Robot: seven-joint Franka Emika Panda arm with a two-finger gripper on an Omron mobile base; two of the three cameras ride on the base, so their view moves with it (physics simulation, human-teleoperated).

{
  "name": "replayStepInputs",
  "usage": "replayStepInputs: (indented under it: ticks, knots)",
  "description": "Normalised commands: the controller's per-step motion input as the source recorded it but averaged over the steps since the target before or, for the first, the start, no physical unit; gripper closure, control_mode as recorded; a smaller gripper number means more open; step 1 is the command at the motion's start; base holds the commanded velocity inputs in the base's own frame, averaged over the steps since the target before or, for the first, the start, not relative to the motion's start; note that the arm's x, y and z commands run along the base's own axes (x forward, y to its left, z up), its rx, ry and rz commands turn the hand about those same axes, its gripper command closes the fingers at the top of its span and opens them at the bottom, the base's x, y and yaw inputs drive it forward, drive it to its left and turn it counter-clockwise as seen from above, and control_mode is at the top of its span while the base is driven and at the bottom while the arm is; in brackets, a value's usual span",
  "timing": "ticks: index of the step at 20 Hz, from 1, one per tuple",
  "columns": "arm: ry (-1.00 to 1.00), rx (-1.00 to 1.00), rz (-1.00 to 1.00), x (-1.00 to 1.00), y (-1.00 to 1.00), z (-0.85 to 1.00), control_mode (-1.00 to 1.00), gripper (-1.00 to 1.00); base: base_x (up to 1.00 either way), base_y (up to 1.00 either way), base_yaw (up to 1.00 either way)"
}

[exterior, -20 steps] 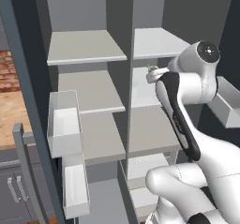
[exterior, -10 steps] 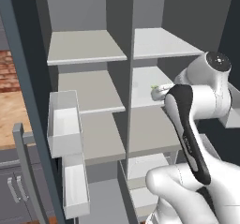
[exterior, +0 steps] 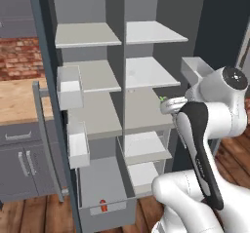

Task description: Take the carrot and eggplant from the fridge shelf and place them in the freezer drawer to begin freezing them.

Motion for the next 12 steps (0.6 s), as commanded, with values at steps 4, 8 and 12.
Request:
replayStepInputs:
  ticks: [4, 8, 12]
  knots:
    - [0.0, 0.0, 0.0, 0.0, 0.0, 0.0, 1.0, 1.0, -0.36, 0.56, 0.0]
    - [0.0, 0.0, 0.0, 0.0, 0.0, 0.0, 1.0, 1.0, -0.19, 0.58, 0.0]
    - [0.0, 0.0, 0.0, 0.0, 0.0, 0.0, 1.0, 1.0, -0.33, 0.12, 0.0]
